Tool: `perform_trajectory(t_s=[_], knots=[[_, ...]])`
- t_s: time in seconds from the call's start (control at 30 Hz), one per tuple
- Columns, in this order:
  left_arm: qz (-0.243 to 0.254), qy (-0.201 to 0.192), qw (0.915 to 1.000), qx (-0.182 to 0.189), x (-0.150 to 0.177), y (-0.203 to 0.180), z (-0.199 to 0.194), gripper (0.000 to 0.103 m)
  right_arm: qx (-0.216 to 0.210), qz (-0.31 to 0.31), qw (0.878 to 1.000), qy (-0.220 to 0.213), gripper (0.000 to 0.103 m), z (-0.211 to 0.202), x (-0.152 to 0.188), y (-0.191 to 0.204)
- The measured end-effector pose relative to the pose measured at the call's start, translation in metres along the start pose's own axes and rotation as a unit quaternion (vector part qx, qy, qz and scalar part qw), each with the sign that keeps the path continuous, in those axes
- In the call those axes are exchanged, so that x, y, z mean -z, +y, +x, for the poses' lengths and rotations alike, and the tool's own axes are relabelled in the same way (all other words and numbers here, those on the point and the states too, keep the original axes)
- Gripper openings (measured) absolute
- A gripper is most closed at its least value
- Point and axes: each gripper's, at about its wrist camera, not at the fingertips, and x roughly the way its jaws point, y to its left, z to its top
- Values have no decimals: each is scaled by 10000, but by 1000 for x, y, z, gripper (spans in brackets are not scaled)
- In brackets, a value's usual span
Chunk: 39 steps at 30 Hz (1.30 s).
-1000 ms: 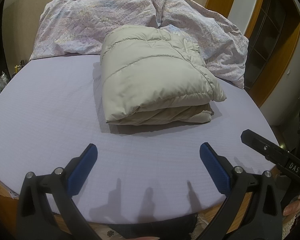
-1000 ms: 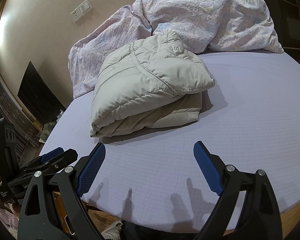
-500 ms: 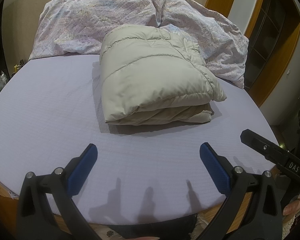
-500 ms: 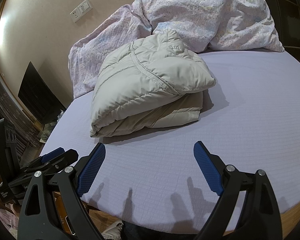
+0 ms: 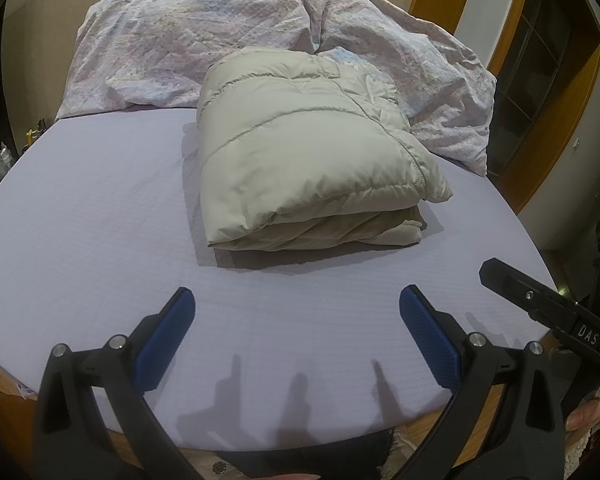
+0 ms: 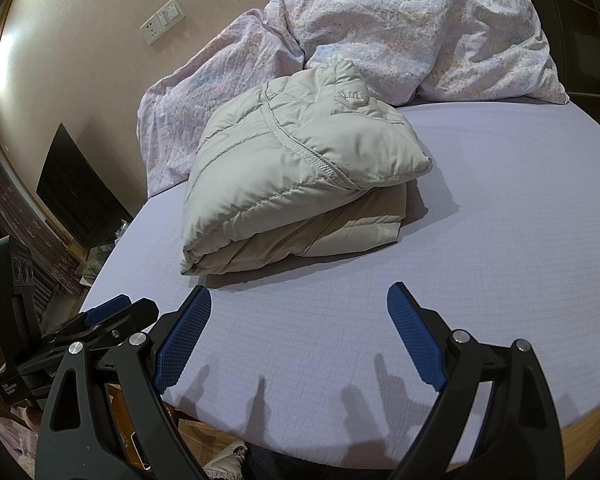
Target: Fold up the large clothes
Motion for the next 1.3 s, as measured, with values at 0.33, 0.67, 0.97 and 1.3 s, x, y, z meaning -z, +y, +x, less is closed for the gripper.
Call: perform_trajectory(t_s=[0.33,0.67,0.97,1.3], knots=[[-5,5,10000,6,0,1,0,101,0,8,10000,-4,92,1,1,2],[-2,4,10000,12,0,0,0,101,3,11,10000,-8,92,2,2,4],[-1,3,10000,13,0,-1,0,101,8,7,10000,-4,92,2,2,4],[-12,6,10000,18,1,-2,-1,101,12,5,10000,-7,92,2,1,3]])
